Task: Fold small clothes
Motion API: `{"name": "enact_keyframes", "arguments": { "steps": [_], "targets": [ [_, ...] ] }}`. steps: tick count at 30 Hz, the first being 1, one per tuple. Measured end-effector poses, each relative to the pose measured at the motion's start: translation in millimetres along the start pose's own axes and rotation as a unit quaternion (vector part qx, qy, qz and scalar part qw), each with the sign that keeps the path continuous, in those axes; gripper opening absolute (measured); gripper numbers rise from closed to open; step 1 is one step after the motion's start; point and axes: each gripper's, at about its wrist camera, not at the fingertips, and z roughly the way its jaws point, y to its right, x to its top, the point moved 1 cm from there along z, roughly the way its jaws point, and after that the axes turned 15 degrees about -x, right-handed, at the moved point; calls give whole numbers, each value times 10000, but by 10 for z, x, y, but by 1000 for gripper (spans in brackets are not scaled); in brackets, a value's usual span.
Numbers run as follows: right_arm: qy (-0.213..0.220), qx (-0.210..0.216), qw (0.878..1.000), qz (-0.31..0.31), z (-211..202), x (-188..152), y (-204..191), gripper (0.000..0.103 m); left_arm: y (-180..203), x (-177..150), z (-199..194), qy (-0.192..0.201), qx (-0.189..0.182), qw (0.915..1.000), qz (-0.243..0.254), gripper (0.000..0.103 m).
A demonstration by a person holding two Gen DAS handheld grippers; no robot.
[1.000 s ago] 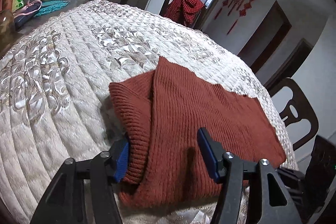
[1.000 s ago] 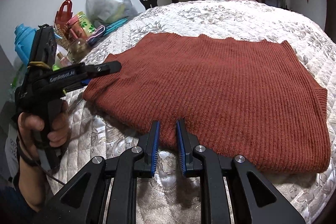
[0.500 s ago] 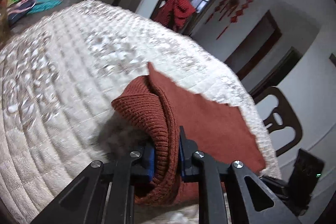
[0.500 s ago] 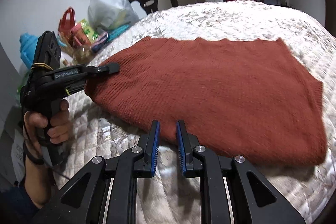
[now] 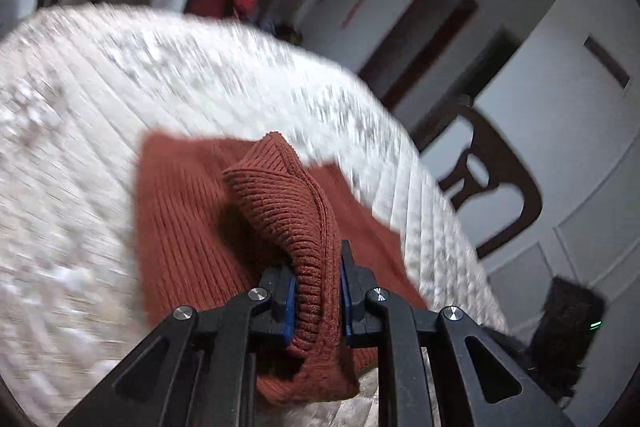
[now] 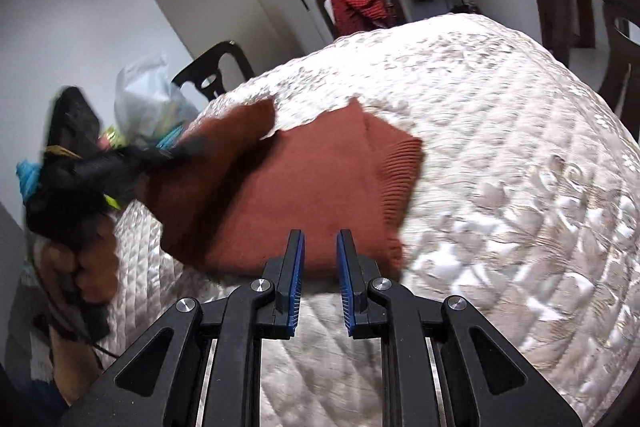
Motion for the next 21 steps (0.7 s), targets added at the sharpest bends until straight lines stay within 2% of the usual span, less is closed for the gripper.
{"name": "enact_keyframes", "arguments": {
  "steps": [2,4,6,7,8,10,12,15,18,21],
  "targets": [
    [-3,28,10000,45,-6,-6,26,17,-4,-76,161,-185,-114,9998,-42,21],
    [12,78,10000,39,-16,-7,18,17,88,-89,59,-33,-348,9994,34,27],
    [46,177,9998,32,-31,-2,-9,17,180,-69,-131,126,-684,9975,94,42],
    [51,223,9997,36,-37,-1,-11,17,227,-63,-243,256,-706,9970,200,43],
    [55,318,9995,48,-39,8,-42,17,263,-63,-354,404,-677,9963,338,44],
    [72,503,9987,79,-39,23,-68,24,226,-67,-531,584,-486,9961,438,45],
    [25,755,9970,150,-4,44,-111,45,83,-88,-631,668,-120,9968,422,45],
    [-183,1092,9935,259,108,96,-190,45,-198,-166,-664,598,314,9975,228,45],
    [-492,1370,9884,437,277,189,-235,45,-347,-251,-581,497,364,9980,115,45],
    [-684,1545,9836,633,424,309,-255,45,-317,-307,-516,470,462,9974,277,45]
  ]
}}
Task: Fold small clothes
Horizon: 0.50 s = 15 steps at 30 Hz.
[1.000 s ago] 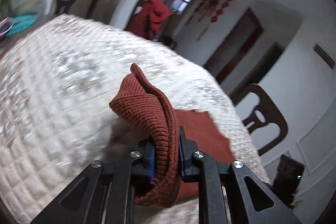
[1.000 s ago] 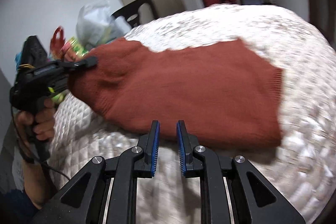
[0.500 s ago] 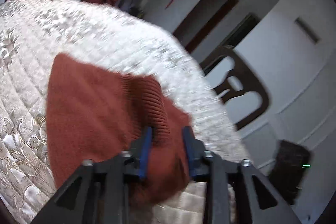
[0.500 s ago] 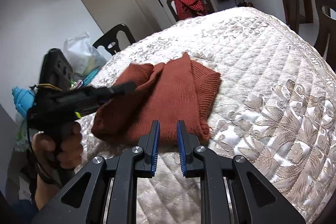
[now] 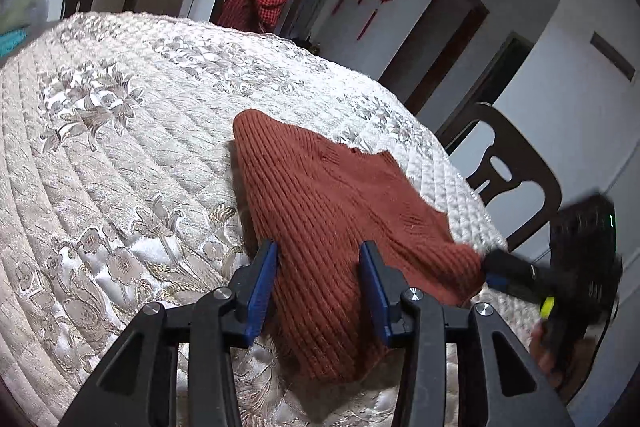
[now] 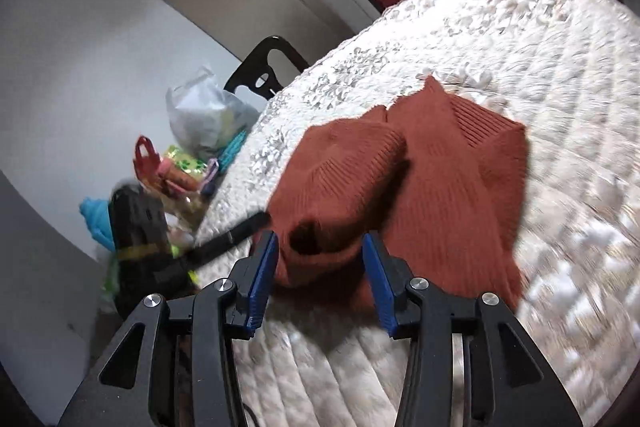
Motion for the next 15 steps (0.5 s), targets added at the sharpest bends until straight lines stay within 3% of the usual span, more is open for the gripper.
{"name": "enact_keyframes", "arguments": {
  "steps": [5,10,11,13,15],
  "targets": [
    [-619,-186,9979,95,396,122,-3,45,39,-55,41,-32,124,9997,184,46],
    [-665,-178,9975,175,521,171,-14,45,7,-40,29,-67,144,9997,179,46],
    [-654,-191,9976,133,537,179,-29,42,7,-35,27,-71,151,9997,173,46],
    [-684,-278,9973,10,578,183,-50,25,20,-22,23,-82,182,9996,185,46],
    [-681,-230,9974,-22,575,198,-40,21,59,-2,29,-95,189,9996,207,46]
  ]
}}
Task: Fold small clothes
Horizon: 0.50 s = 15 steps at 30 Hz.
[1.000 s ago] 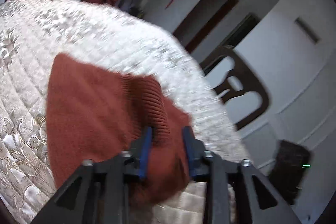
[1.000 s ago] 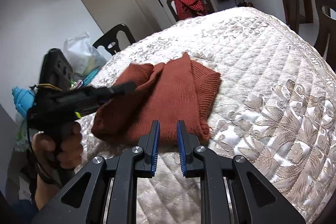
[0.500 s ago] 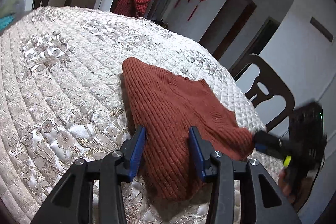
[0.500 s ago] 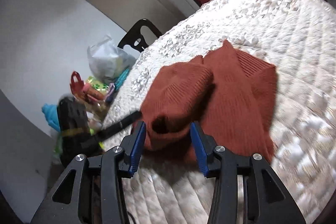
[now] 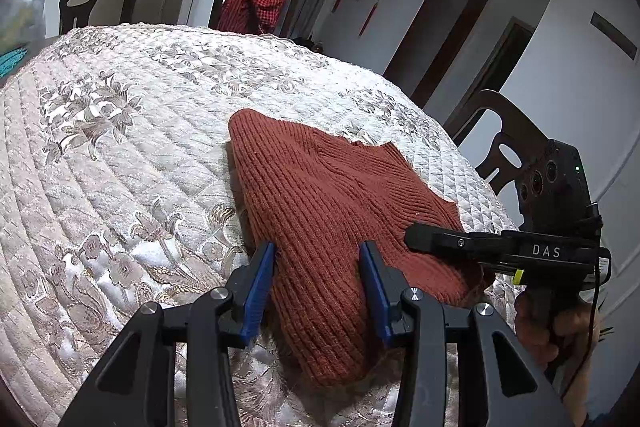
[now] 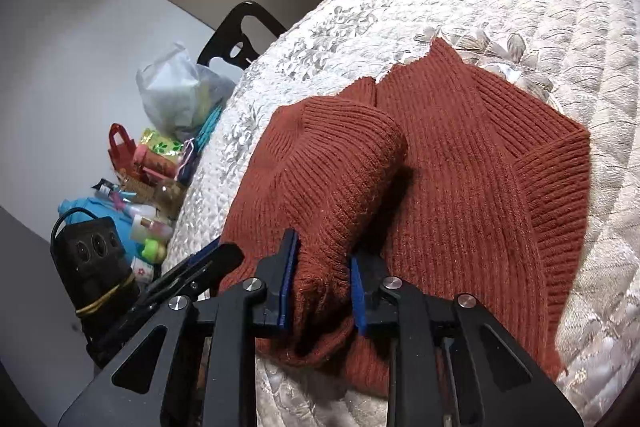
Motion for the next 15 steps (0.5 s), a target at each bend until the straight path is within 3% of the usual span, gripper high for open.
{"name": "enact_keyframes", "arguments": {
  "steps": [4,8,15],
  "targets": [
    [307,59,9995,-90,-230,49,85,19,154,92,-43,68,-125,9997,192,46],
    [635,-141,9979,-8,-481,86,308,19,324,120,2,41,-215,9988,443,46],
    [584,-390,9974,176,-383,-36,597,19,406,-22,246,-273,-2,9968,748,46]
  ]
}}
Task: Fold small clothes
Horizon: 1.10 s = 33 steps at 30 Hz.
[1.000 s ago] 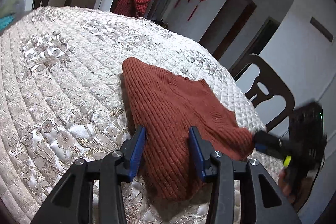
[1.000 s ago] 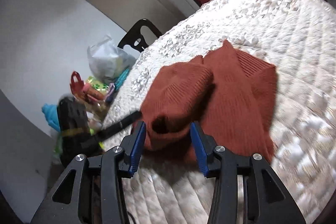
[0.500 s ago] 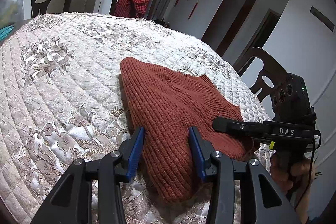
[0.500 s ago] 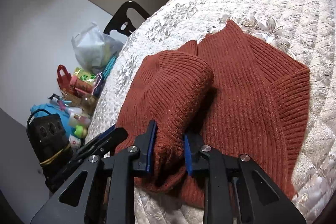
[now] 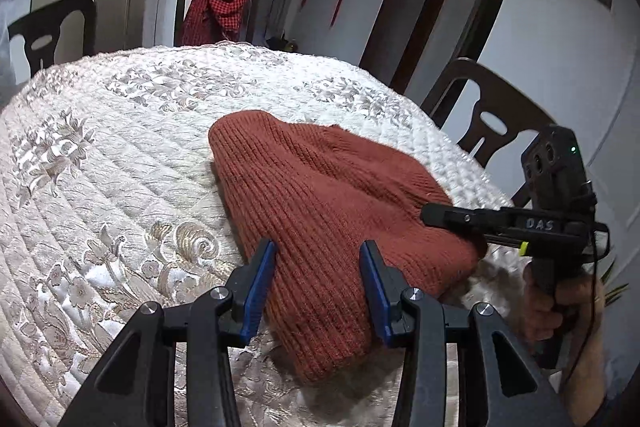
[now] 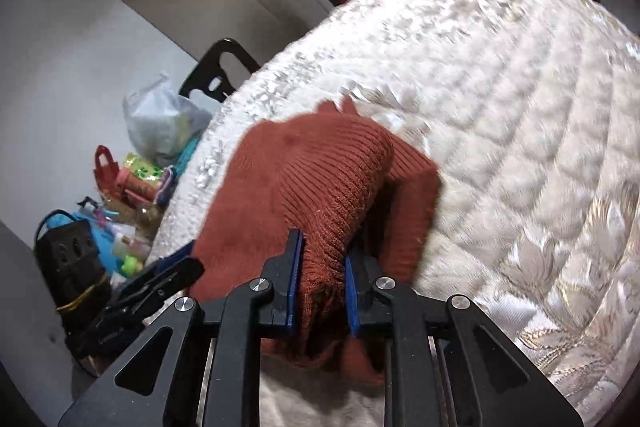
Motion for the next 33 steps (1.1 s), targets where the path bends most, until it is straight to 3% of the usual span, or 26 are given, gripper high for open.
{"name": "enact_keyframes", "arguments": {
  "steps": [13,19,26,28,30,31,33],
  "targets": [
    [244,-9,9996,-116,-109,-100,12,19,19,157,6,28,96,9999,137,46],
    [323,39,9994,-91,-150,-157,46,19,60,36,132,-43,269,9986,451,46],
    [1065,-523,9897,-800,-570,-303,-293,20,210,-27,-6,-9,249,9975,656,46],
    [1003,-676,9881,-952,-544,-369,-323,20,245,-82,38,-90,398,9959,802,46],
    [748,-1103,9852,-1082,-408,-443,-276,20,250,-97,59,-150,444,9953,843,46],
    [596,-1137,9865,-1015,-368,-459,-223,19,250,-89,51,-146,428,9954,845,46],
    [735,-1075,9877,-862,-460,-437,-148,19,233,-85,47,-154,391,9957,823,46]
  ]
}}
